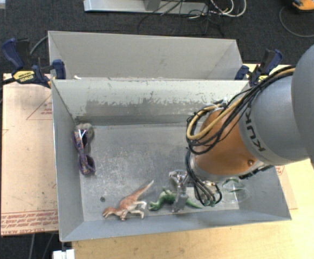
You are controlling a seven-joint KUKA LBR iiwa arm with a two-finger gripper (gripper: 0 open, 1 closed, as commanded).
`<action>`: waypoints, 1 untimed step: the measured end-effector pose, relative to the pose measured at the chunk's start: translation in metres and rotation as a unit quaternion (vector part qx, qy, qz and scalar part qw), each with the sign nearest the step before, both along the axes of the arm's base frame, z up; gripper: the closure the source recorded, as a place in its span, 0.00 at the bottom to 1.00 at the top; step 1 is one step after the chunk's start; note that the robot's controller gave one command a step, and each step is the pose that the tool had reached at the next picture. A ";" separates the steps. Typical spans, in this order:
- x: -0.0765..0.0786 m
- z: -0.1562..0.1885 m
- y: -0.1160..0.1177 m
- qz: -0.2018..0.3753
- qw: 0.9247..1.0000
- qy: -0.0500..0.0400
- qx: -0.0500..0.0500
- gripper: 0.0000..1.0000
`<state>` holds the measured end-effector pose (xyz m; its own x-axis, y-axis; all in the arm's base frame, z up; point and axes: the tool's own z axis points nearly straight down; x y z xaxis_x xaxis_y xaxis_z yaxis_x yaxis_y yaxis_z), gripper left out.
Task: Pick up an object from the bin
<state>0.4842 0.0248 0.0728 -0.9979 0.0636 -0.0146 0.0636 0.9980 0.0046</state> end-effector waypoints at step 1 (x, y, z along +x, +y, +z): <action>0.000 0.000 0.000 0.000 1.000 0.000 0.000 1.00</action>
Offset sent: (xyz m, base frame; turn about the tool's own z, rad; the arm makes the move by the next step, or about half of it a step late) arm 0.0000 0.0000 0.0000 0.0000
